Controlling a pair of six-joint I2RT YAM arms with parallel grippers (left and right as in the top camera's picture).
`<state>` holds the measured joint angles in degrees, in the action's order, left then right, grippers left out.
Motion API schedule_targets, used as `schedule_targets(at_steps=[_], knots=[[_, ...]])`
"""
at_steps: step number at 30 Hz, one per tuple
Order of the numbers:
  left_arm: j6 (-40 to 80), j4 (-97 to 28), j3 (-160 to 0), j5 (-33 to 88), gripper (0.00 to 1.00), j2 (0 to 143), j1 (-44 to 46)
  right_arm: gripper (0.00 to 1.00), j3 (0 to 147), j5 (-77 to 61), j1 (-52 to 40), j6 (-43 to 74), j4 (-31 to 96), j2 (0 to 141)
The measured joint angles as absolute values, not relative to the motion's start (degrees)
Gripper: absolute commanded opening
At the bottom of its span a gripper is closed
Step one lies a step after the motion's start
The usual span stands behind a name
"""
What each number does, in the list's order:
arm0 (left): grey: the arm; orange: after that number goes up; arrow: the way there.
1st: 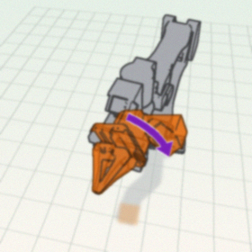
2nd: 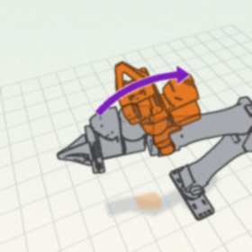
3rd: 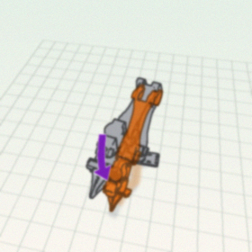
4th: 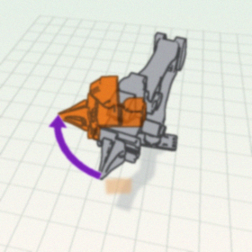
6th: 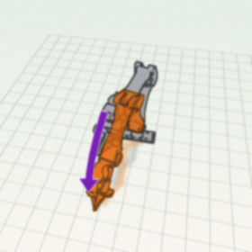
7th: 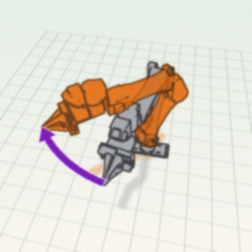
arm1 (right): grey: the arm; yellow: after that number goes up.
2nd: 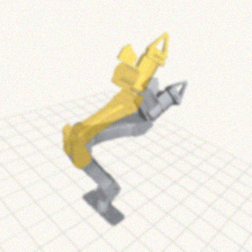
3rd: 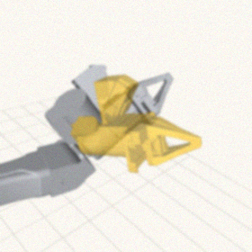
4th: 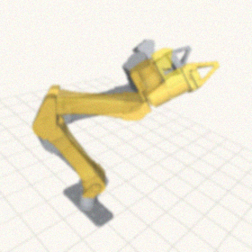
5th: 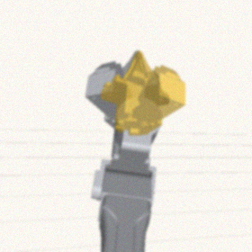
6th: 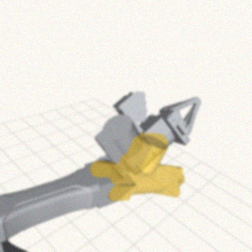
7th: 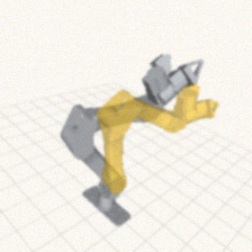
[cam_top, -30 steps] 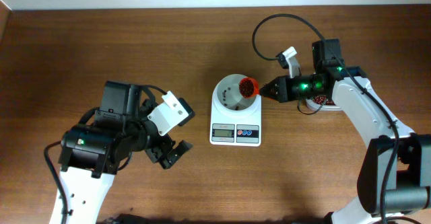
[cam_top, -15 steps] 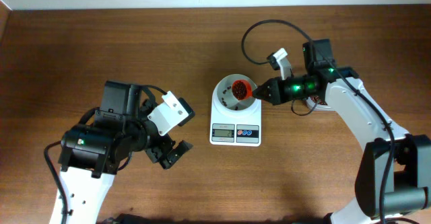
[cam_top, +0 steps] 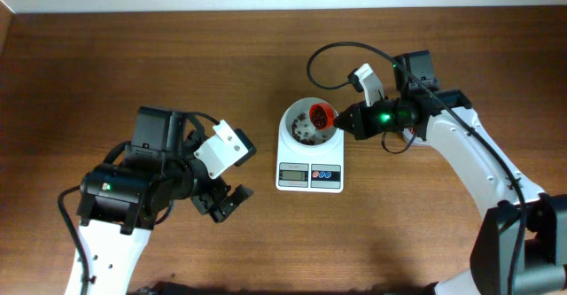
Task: Scoop and weigh 50g on scale
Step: 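Tilt the red scoop with the right gripper to pour beans into the bowl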
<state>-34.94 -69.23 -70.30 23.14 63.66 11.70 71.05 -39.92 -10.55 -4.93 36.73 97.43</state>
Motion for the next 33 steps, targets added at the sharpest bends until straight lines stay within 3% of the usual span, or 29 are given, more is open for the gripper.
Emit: schedule_targets(at_steps=[33], knots=[[-34.94, -69.23, -70.3, 23.14, 0.99, 63.66, 11.7, 0.04, 71.05, -41.95, -10.55, -7.44, 37.82, 97.43]])
